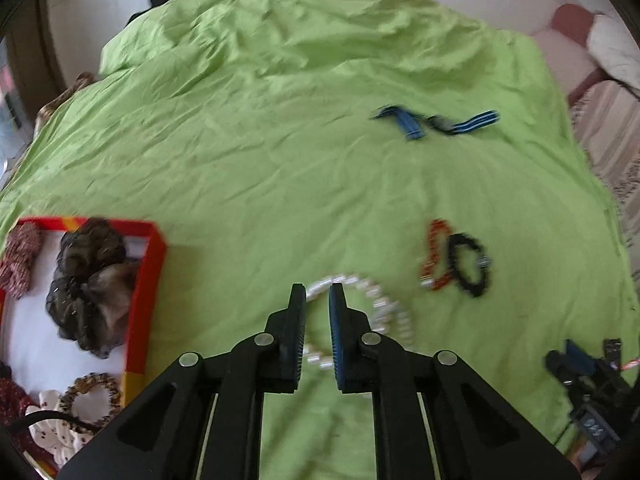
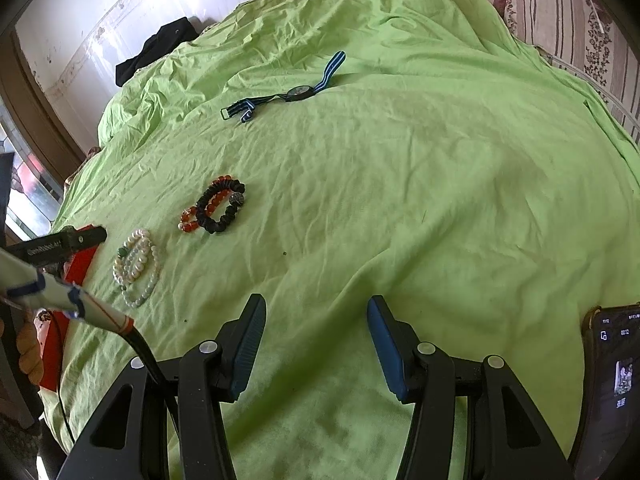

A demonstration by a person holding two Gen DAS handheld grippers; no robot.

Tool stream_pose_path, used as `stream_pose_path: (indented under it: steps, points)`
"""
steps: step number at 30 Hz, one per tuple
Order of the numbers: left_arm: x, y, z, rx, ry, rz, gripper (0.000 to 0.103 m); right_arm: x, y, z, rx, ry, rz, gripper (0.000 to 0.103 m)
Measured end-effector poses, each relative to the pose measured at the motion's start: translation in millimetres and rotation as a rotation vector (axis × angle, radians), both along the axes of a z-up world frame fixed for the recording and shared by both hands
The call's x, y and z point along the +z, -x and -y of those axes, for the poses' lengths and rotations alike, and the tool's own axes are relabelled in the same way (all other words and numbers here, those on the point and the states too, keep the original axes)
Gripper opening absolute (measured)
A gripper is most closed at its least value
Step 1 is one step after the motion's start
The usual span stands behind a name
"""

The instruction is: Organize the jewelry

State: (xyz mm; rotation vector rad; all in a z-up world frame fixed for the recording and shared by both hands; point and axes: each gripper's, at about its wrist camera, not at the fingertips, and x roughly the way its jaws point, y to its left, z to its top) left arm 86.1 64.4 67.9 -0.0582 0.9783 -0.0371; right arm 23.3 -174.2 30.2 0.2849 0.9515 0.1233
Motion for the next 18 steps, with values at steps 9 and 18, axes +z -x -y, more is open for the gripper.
stream_pose_path:
  steps: [9,18]
  points:
    - [-27,-40,78,-0.150,0.078,-0.054,0.040,-1,-1,2,-0.005,-0.007,-0.004,0.057]
    - [-51,-70,106,-0.207,0.084,-0.120,0.011,0,-1,8,-0.024,-0.023,-0.004,0.057]
